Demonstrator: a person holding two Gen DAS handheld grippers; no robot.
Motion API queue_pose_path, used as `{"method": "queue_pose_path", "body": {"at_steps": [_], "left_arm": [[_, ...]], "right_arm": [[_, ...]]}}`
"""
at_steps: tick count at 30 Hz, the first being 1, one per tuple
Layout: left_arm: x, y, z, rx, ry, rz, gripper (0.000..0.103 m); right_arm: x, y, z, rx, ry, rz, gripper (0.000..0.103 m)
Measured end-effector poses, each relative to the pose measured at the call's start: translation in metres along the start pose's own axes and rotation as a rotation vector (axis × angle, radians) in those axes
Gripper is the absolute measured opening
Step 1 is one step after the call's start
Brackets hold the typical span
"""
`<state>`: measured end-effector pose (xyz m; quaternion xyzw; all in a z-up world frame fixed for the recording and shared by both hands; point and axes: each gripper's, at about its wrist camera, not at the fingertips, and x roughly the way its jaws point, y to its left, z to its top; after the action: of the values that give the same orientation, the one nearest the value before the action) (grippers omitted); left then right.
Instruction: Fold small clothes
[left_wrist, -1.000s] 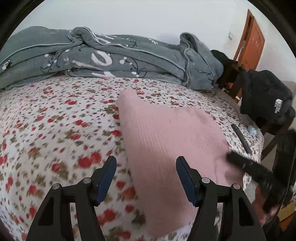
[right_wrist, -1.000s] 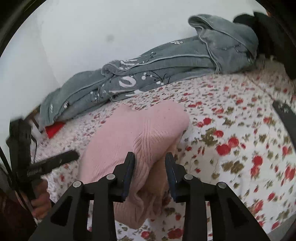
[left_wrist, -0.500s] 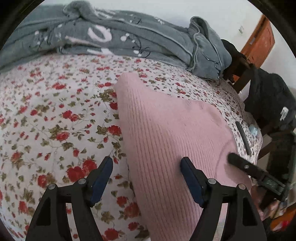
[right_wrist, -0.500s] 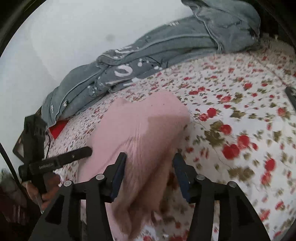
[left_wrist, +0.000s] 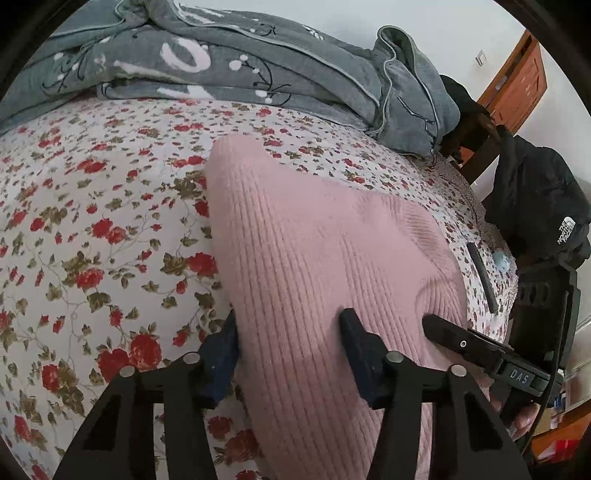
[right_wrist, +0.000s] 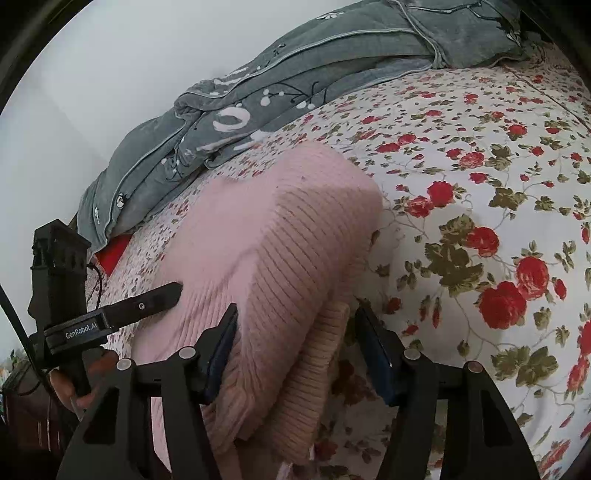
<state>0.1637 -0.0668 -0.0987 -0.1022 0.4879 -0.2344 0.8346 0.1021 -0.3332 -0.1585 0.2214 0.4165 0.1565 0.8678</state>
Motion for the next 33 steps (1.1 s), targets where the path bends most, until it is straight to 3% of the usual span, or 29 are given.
{"method": "queue_pose_path", "body": {"at_steps": [4, 10, 15, 20, 23, 33], "left_arm": [[-0.006, 0.003, 0.003, -0.015, -0.01, -0.016, 0.039], [-0.016, 0.0, 0.006, -0.011, -0.03, -0.009, 0.037], [-0.018, 0.0, 0.003, 0.002, -0.03, 0.027, 0.039], [-0.028, -0.012, -0.015, 0.074, -0.09, 0.149, 0.047], [-0.044, -0.026, -0.023, 0.138, -0.136, 0.228, 0.051], [-0.087, -0.022, -0.028, 0.111, -0.215, 0.307, 0.061]], "right_arm": [[0.0, -0.006, 0.004, 0.061, 0.02, 0.07, 0.044], [-0.011, 0.017, 0.005, 0.003, -0.023, 0.006, 0.036], [-0.012, 0.027, 0.009, -0.006, -0.019, -0.014, 0.035], [-0.01, 0.037, 0.006, -0.05, 0.004, -0.077, 0.039], [-0.016, 0.049, 0.006, -0.126, 0.001, -0.16, 0.045], [-0.05, 0.078, 0.003, -0.265, -0.06, -0.266, 0.047]]}}
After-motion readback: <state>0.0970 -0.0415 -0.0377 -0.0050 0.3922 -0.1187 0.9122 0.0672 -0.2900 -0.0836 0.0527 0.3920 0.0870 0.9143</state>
